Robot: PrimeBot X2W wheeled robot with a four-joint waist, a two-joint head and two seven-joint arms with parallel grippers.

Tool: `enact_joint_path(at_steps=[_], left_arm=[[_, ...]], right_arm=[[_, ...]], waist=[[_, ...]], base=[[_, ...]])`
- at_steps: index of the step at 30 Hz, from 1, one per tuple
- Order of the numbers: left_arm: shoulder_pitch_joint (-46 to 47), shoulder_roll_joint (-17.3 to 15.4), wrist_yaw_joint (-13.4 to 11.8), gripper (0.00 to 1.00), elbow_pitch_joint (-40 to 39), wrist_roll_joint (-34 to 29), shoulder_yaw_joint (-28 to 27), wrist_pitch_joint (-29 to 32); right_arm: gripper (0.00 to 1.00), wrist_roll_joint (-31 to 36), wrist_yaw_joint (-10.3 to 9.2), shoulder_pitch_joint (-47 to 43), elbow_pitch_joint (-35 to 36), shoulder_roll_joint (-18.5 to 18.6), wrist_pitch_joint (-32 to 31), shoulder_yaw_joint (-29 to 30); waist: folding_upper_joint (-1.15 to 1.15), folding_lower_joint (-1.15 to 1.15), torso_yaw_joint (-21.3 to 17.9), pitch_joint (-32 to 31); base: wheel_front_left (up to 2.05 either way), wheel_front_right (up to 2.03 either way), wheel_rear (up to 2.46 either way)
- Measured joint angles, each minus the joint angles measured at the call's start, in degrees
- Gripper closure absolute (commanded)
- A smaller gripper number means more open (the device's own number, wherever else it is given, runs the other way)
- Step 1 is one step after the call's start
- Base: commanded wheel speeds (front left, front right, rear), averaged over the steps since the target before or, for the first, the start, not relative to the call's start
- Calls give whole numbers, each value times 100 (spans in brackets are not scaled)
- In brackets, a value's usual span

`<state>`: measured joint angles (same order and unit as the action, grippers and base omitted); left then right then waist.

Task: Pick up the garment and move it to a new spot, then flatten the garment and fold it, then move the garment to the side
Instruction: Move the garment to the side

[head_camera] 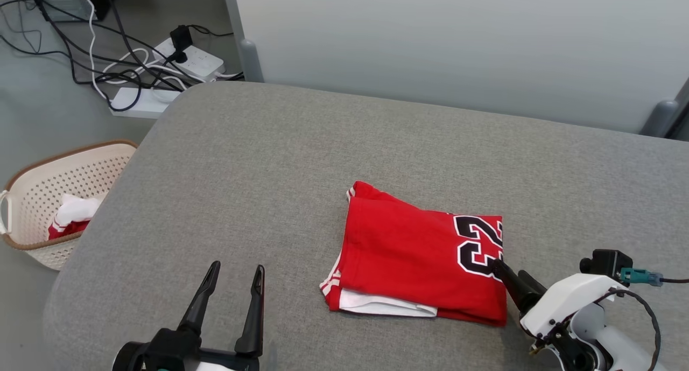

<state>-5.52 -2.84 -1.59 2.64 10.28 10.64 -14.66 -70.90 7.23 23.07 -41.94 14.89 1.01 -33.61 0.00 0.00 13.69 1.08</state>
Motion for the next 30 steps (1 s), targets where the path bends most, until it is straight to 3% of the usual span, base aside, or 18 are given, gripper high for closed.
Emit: enact_joint_path(at_steps=[23, 24, 25, 26, 27, 28, 30], left_arm=[[151, 1, 0, 0, 1, 94, 57, 0], [151, 1, 0, 0, 4, 94, 62, 0], [151, 1, 0, 0, 4, 94, 65, 0], [151, 1, 0, 0, 4, 94, 69, 0], [151, 1, 0, 0, 4, 94, 71, 0], [151, 1, 0, 0, 4, 94, 75, 0], [151, 1, 0, 0, 4, 94, 77, 0]], right_arm=[[0, -767, 0, 244, -547, -27, 11, -332], [5, -783, 0, 246, -547, -23, 12, -360], [42, -783, 0, 248, -542, -20, 13, -387], [59, -784, 0, 249, -537, -18, 24, -401], [69, -784, 0, 249, -531, -15, 40, -423], [100, -783, 0, 249, -520, -9, 66, -455], [100, -781, 0, 249, -452, 15, 135, -564]], waist=[[0, 0, 406, 209], [0, 0, 418, 211], [0, 0, 430, 214], [0, 0, 439, 216], [0, 0, 446, 217], [0, 0, 450, 218], [0, 0, 450, 220]], base=[[0, 0, 0], [0, 0, 0], [0, 0, 0], [0, 0, 0], [0, 0, 0], [0, 0, 0], [0, 0, 0]])
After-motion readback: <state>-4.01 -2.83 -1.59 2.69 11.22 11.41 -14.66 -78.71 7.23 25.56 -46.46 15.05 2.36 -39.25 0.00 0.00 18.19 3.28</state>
